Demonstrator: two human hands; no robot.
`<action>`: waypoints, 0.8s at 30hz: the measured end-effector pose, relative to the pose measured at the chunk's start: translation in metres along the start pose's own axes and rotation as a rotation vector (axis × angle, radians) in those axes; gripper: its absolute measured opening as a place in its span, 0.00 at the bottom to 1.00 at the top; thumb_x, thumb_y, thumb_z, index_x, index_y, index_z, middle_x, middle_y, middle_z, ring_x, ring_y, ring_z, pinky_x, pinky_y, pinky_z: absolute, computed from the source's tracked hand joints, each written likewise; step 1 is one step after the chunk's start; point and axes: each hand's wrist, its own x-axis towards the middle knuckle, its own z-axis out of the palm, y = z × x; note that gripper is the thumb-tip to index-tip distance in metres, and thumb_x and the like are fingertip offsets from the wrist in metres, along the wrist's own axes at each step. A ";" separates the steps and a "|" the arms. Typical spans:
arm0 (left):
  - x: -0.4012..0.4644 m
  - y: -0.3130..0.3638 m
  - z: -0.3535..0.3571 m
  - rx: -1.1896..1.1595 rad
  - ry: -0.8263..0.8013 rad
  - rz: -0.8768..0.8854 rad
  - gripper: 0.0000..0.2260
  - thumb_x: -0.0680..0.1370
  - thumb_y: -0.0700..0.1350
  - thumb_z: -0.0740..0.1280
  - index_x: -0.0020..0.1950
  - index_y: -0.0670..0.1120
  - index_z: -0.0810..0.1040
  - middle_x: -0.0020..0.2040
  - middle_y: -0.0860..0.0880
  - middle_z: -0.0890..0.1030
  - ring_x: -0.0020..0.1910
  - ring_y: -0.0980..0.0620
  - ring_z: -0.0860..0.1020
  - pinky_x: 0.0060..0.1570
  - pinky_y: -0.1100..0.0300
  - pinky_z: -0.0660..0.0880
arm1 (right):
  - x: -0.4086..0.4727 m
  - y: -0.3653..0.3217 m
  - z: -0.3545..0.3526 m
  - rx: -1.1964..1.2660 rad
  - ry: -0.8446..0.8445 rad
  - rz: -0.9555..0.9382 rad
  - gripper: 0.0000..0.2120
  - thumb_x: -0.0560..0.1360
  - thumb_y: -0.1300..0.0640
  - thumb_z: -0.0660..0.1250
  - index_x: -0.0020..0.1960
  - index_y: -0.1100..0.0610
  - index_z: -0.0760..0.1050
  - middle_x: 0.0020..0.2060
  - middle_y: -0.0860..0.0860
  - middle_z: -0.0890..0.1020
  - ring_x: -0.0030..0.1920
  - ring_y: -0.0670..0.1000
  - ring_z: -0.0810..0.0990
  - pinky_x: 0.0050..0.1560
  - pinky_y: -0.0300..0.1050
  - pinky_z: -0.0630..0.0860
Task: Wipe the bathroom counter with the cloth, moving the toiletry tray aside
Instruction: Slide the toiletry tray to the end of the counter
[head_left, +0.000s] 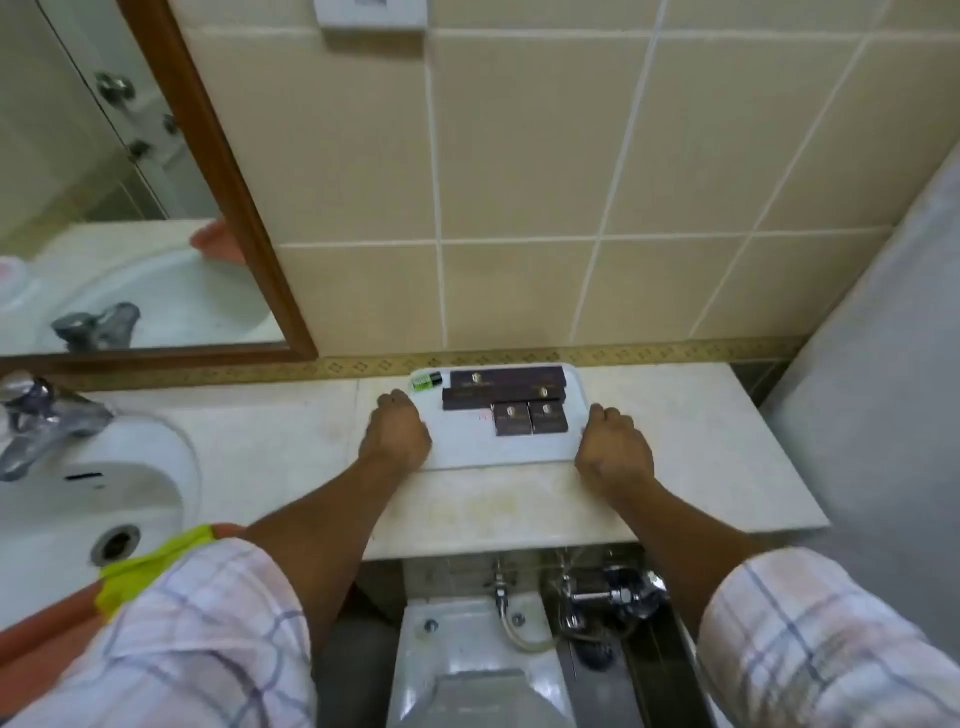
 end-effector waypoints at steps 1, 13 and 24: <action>0.007 0.001 -0.002 -0.037 -0.015 -0.069 0.17 0.78 0.44 0.65 0.63 0.37 0.70 0.63 0.37 0.73 0.60 0.38 0.75 0.55 0.51 0.74 | 0.009 0.000 -0.001 0.014 -0.029 0.035 0.17 0.76 0.58 0.59 0.64 0.61 0.67 0.58 0.60 0.76 0.58 0.60 0.75 0.56 0.53 0.74; 0.043 0.002 0.004 -0.074 0.000 -0.262 0.12 0.74 0.40 0.70 0.56 0.39 0.77 0.54 0.40 0.81 0.53 0.40 0.80 0.42 0.56 0.74 | 0.058 0.004 0.012 0.357 0.025 0.260 0.03 0.74 0.65 0.61 0.42 0.61 0.72 0.47 0.61 0.81 0.47 0.62 0.80 0.42 0.45 0.71; 0.056 0.113 0.012 0.055 -0.062 0.164 0.05 0.71 0.36 0.66 0.45 0.42 0.78 0.50 0.42 0.81 0.50 0.40 0.79 0.41 0.56 0.74 | -0.050 0.103 -0.017 0.744 0.190 0.600 0.04 0.69 0.62 0.68 0.36 0.61 0.80 0.32 0.57 0.83 0.34 0.57 0.81 0.37 0.46 0.78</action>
